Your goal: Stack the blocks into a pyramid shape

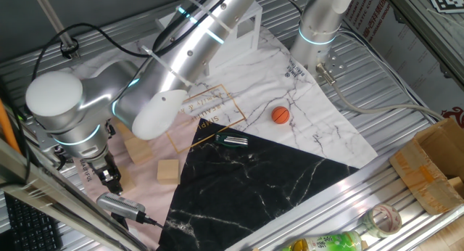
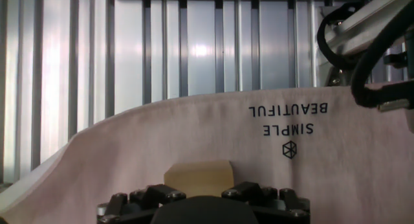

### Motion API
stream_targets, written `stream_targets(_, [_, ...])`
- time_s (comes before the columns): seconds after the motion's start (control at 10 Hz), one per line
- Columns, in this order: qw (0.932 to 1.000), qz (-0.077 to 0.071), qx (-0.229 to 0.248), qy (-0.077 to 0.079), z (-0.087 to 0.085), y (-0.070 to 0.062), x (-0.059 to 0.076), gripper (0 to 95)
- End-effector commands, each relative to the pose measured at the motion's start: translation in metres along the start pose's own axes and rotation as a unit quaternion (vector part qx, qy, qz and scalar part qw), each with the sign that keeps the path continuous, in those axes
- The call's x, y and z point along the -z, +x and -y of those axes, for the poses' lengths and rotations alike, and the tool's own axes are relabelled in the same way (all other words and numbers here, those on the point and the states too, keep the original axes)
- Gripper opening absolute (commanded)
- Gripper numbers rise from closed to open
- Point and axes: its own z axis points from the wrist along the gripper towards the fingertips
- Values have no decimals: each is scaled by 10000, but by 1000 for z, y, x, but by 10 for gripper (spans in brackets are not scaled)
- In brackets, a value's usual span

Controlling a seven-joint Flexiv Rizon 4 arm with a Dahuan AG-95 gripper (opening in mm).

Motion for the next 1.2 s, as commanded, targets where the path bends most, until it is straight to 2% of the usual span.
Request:
stream_targets(0.1, [10000, -6, 1, -10, 0, -1, -2, 760])
stream_targets(0.5, [10000, -18, -47, -5, -1, -3, -10, 760])
stream_targets(0.9, [10000, -16, -53, -14, 2, 2, -20, 760])
stream_targets(1.2, [9999, -34, -112, -18, -1, 4, -21, 760])
